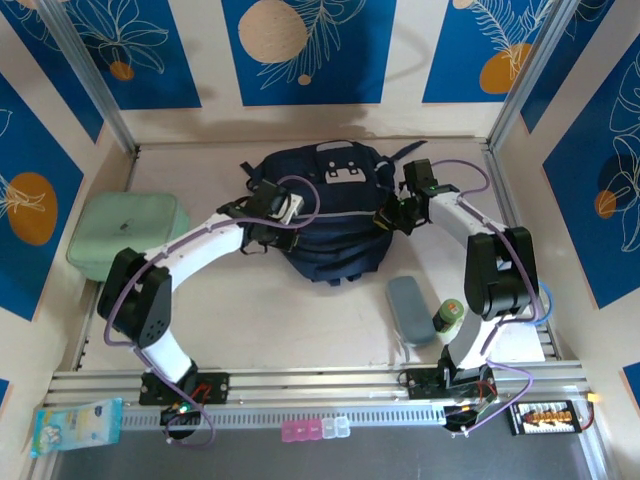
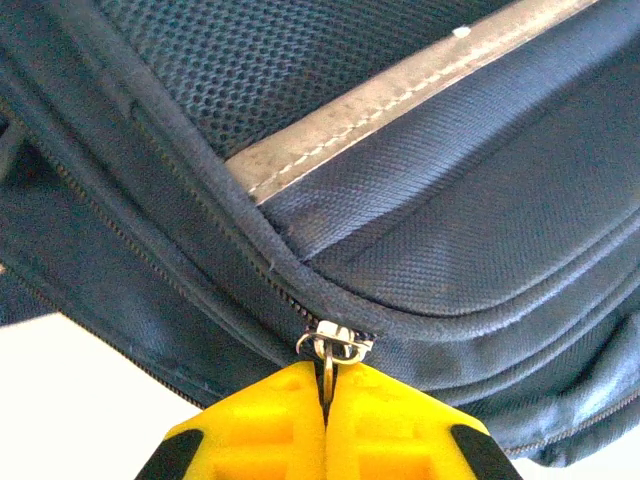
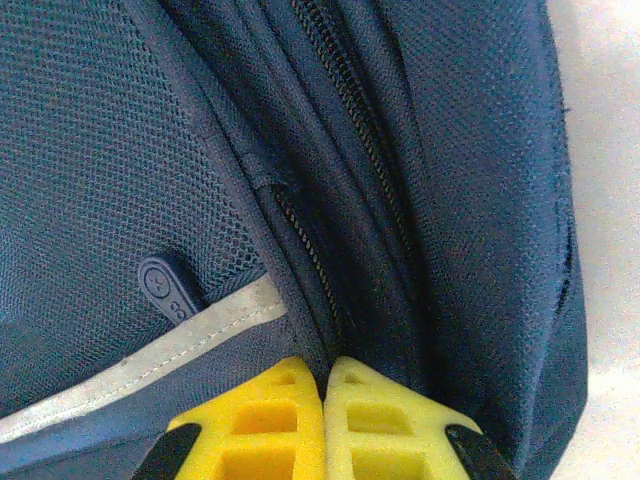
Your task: Pack the student bag
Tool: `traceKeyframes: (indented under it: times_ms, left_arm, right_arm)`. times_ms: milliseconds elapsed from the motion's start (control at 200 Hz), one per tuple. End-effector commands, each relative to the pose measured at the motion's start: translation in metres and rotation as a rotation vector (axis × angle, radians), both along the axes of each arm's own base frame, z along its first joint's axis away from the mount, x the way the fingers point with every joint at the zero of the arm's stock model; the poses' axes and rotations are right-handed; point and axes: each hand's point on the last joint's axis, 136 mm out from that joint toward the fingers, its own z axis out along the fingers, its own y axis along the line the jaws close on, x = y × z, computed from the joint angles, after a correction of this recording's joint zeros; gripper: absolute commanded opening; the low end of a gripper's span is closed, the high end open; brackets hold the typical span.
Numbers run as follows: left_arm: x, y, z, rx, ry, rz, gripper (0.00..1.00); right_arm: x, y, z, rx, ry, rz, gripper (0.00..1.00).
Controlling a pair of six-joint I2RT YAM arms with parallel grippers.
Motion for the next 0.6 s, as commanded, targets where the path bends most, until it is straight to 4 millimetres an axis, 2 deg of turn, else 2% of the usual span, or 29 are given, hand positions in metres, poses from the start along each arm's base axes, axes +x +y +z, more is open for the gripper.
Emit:
traceKeyframes:
  times_ms: [0,85,180,310,385,445,595]
  left_arm:
    - [0.013,0.01,-0.002,0.045,0.0,-0.112,0.0]
    - [0.024,0.011,0.001,0.081,-0.028,-0.149,0.0]
    - [0.026,0.015,0.008,0.111,-0.041,-0.169,0.0]
    - [0.027,0.033,0.015,0.183,-0.089,-0.146,0.0]
    - [0.038,0.048,0.021,0.252,-0.122,-0.121,0.0]
    - [0.044,0.051,0.023,0.247,-0.116,-0.128,0.0]
    - [0.058,0.052,0.008,0.241,-0.04,-0.157,0.0]
  right_arm:
    - [0.023,-0.017,0.003,-0.075,-0.07,-0.024,0.01]
    - [0.03,-0.014,0.006,-0.068,-0.098,-0.005,0.01]
    - [0.042,-0.004,0.012,-0.041,-0.13,0.045,0.01]
    - [0.054,0.0,0.017,-0.042,-0.152,0.063,0.01]
    - [0.056,0.0,0.02,-0.049,-0.163,0.065,0.01]
    - [0.056,-0.001,0.02,-0.056,-0.164,0.062,0.0]
    - [0.056,-0.006,0.02,-0.079,-0.172,0.059,0.0]
